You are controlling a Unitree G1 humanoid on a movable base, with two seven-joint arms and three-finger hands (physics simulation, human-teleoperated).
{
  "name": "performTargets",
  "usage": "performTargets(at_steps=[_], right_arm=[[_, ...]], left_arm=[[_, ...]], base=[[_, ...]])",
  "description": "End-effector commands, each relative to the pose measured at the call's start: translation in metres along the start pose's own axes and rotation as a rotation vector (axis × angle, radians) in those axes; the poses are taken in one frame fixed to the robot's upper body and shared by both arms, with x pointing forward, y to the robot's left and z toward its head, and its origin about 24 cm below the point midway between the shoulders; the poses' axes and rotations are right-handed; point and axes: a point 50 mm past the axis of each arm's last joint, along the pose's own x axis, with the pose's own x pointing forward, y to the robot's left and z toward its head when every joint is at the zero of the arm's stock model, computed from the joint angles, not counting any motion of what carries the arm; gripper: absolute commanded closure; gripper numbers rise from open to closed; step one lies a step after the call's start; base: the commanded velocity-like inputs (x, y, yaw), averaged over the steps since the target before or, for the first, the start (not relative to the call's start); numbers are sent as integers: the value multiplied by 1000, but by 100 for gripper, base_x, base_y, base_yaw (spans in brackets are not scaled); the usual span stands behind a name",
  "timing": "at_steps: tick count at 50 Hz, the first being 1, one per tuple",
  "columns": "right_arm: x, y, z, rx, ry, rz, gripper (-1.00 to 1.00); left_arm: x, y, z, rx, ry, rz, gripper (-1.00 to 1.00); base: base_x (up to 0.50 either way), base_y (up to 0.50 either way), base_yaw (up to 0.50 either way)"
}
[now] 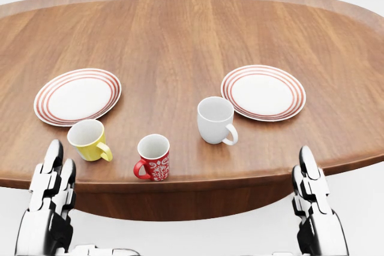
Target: Put the red mug on the left plate.
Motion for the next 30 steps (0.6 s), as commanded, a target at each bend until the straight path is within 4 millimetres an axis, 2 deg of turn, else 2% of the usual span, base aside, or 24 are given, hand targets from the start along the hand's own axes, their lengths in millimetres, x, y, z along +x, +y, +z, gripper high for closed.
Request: performTargets(at_steps=[1, 28, 30], right_arm=[[-51, -24, -2, -4, 112, -107, -100], [-43, -14, 0, 4, 86, -33, -100], [-42, -15, 2, -41, 77, -56, -100]], left_arm=[[-50, 14, 7, -4, 70, 65, -100], [-44, 11, 6, 3, 62, 47, -100], [-44, 11, 6, 3, 63, 46, -100]], base=[[0, 0, 0], [0, 0, 0], [0, 0, 0]])
